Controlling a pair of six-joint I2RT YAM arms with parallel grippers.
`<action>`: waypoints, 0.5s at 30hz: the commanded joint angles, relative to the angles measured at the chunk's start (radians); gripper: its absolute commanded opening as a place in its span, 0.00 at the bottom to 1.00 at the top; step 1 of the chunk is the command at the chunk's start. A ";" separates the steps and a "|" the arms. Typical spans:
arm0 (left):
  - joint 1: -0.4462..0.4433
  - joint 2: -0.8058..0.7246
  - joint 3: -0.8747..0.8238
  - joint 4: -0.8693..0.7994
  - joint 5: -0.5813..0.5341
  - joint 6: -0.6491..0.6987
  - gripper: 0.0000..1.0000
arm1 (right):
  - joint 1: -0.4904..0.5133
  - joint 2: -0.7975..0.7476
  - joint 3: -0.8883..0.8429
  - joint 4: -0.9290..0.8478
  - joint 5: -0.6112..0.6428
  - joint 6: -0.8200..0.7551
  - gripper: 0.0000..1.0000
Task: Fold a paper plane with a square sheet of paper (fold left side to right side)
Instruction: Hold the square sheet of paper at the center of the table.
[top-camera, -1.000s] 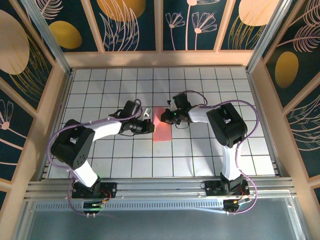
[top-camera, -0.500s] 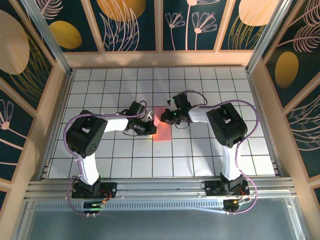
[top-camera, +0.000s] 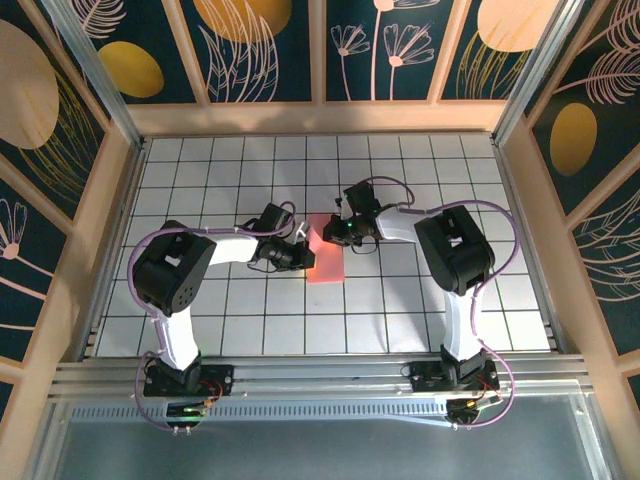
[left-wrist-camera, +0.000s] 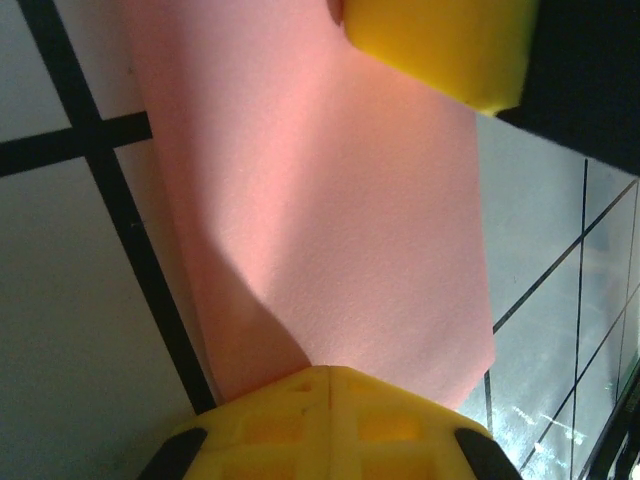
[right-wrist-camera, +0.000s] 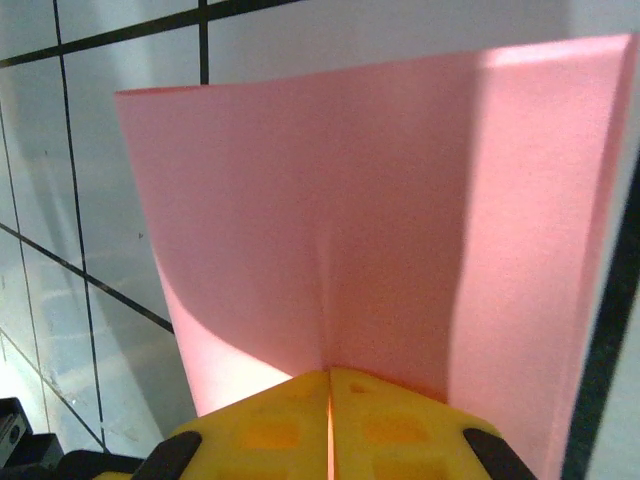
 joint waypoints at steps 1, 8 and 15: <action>-0.011 0.030 -0.028 -0.039 -0.043 0.020 0.01 | 0.003 -0.097 -0.001 -0.055 0.035 -0.021 0.09; -0.011 0.012 -0.029 -0.047 -0.047 0.025 0.01 | 0.039 -0.223 -0.168 -0.038 0.025 0.013 0.03; -0.010 0.002 -0.026 -0.055 -0.050 0.028 0.01 | 0.101 -0.206 -0.257 0.026 -0.022 0.071 0.01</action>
